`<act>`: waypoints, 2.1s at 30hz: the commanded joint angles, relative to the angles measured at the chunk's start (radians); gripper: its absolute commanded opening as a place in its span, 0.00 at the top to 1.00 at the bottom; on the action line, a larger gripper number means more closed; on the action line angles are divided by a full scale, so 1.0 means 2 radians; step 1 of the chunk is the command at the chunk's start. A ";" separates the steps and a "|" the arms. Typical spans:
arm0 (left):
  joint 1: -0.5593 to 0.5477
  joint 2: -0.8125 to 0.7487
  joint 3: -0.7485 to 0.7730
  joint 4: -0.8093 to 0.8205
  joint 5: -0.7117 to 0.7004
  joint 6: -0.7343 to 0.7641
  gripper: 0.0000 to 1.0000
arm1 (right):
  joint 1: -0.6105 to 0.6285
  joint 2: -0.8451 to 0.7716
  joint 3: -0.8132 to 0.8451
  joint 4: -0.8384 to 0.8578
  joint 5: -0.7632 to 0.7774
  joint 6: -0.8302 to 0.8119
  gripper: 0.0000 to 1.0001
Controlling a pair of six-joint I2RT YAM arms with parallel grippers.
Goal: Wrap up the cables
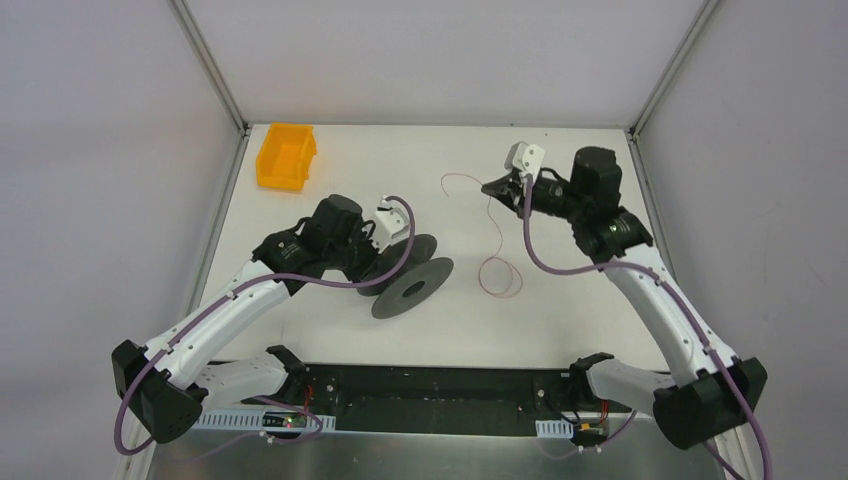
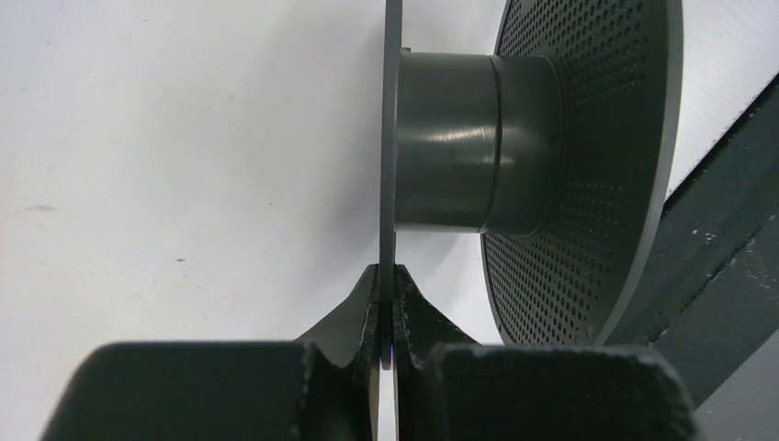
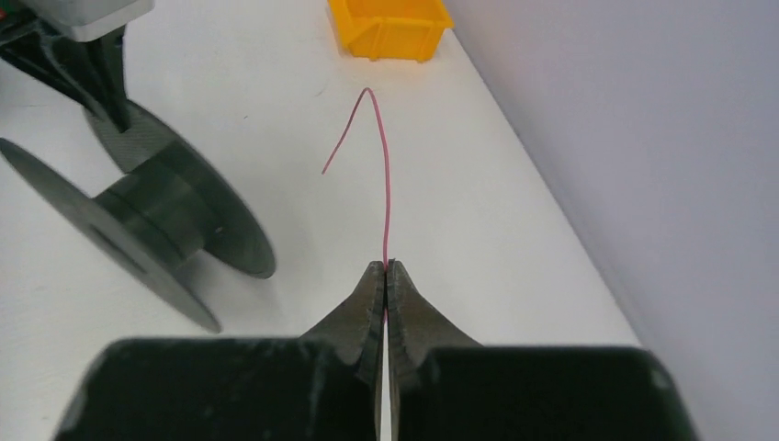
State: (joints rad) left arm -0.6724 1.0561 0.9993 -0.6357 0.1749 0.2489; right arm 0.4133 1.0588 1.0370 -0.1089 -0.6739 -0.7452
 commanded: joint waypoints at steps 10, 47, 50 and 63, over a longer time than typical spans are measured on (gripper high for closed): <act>0.014 -0.007 -0.002 0.064 0.038 -0.091 1.00 | -0.002 0.125 0.016 0.143 -0.210 -0.072 1.00; 0.062 -0.050 0.006 0.085 -0.029 -0.192 0.48 | 0.096 0.248 0.054 0.022 -0.261 -0.198 1.00; 0.063 -0.069 0.004 0.093 -0.022 -0.191 0.42 | 0.099 0.254 0.052 0.020 -0.255 -0.198 1.00; 0.063 -0.087 -0.006 0.095 0.035 -0.156 0.34 | 0.099 0.271 0.057 0.010 -0.236 -0.202 1.00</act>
State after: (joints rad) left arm -0.5545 0.8879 0.9840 -0.4755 0.1856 -0.0978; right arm 0.6064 1.5906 1.1061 -0.0818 -1.1233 -1.1065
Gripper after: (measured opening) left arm 0.649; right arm 0.006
